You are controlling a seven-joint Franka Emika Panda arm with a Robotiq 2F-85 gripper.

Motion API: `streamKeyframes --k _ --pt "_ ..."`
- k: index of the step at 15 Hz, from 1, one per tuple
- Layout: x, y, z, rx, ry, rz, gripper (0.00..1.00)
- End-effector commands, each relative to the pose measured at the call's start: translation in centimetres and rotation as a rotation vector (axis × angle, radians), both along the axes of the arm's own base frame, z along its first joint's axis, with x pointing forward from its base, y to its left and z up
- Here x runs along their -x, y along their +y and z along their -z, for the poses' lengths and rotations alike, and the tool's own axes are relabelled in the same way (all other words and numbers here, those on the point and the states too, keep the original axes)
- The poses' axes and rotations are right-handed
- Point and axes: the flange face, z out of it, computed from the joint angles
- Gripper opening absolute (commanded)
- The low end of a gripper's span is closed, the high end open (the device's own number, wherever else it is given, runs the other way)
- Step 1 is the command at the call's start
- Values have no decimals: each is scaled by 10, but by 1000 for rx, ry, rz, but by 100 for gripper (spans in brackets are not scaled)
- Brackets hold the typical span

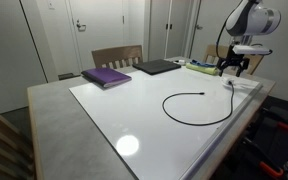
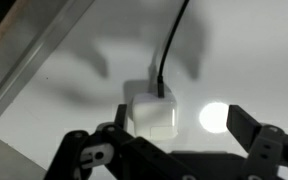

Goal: Form a loose circle with the cable

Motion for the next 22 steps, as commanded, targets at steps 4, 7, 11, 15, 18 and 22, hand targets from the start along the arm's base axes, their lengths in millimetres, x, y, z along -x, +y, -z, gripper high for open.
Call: streamKeyframes --k 4,7,11,15,18,22 --pt "20 -23 16 22 -29 -8 100" --pt "27 -29 28 -11 -50 -2 100" --pt "30 -33 40 -54 -74 16 100" --pt "25 -38 37 -38 -102 73 60" --pt "12 -29 35 -3 -122 96 38" --pt "-9 -2 31 23 -136 51 26"
